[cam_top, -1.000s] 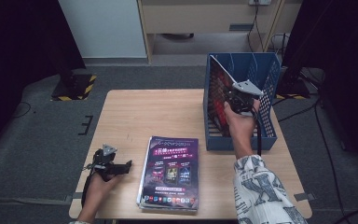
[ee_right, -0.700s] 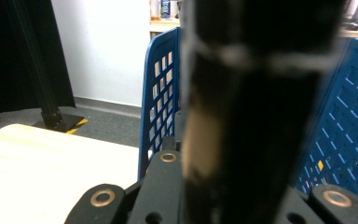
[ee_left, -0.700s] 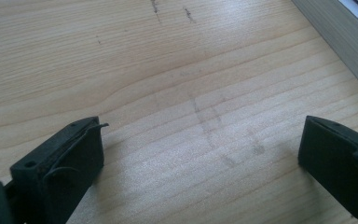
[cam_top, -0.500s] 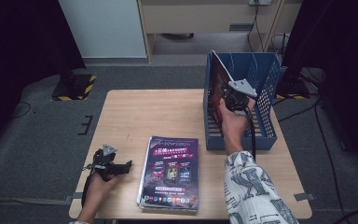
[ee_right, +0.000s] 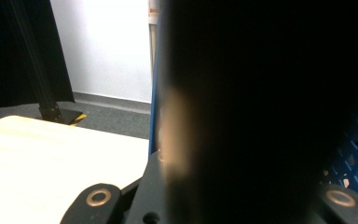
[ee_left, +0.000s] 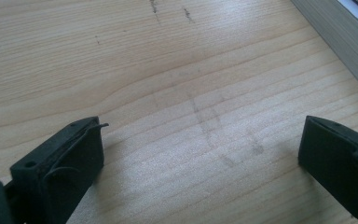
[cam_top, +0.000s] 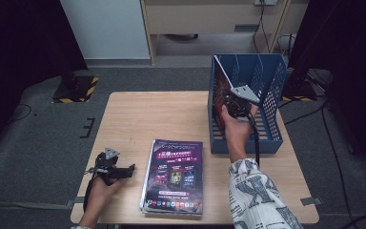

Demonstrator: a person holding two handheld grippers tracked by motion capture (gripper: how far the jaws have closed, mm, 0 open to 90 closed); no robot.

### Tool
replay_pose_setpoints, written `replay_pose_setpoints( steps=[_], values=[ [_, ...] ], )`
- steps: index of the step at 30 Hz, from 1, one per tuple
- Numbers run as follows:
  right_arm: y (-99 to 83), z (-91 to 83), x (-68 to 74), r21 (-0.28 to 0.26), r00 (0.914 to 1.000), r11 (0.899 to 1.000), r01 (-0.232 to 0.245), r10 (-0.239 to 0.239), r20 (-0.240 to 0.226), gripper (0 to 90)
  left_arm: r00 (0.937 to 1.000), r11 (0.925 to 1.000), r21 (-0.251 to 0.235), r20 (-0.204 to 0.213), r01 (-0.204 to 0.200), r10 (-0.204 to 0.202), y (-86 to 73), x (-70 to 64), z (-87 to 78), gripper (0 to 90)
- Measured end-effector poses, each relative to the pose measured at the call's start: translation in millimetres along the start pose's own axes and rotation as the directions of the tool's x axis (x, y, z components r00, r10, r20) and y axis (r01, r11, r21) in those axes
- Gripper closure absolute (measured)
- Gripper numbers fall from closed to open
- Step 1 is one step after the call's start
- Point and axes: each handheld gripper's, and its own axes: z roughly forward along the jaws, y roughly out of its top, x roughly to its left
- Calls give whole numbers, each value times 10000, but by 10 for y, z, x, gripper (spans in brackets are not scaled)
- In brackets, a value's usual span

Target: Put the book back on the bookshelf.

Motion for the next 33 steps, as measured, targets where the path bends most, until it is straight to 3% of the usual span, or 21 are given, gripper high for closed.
replay_pose_setpoints(
  steps=[4, 7, 10, 19, 23, 30, 33],
  values=[
    [37, -10, -8, -23, 9995, 9999, -117, 117, -296, 797, 10000, 10000, 1, -2, -1, 1, 0, 0, 0, 0],
    [64, -11, -2, 12, 9992, 10000, -13, 14, -387, 852, 10000, 10000, -1, 0, 3, -3, 0, 0, 0, 0],
    [79, -6, 3, 58, 9994, 9997, 248, -246, -231, 865, 10000, 10000, -1, 0, 3, -3, 0, 0, 0, 0],
    [120, 22, -26, -87, 9946, 9989, 450, -440, 938, 868, 10000, 10000, 0, 0, -6, 6, 0, 0, 0, 0],
    [74, 74, 4, -90, 9937, 9991, 408, -396, 1052, 866, 10000, 10000, -2, 4, -4, 4, 0, -1, 0, 0],
    [70, 88, 161, -146, 9973, 9993, 337, -327, 664, 828, 10000, 10000, -1, 11, -15, 15, 0, -1, 0, 0],
    [76, 83, 194, -181, 9986, 9994, 303, -294, 445, 750, 10000, 10000, -2, 15, -20, 20, 0, -2, 0, 0]
  ],
)
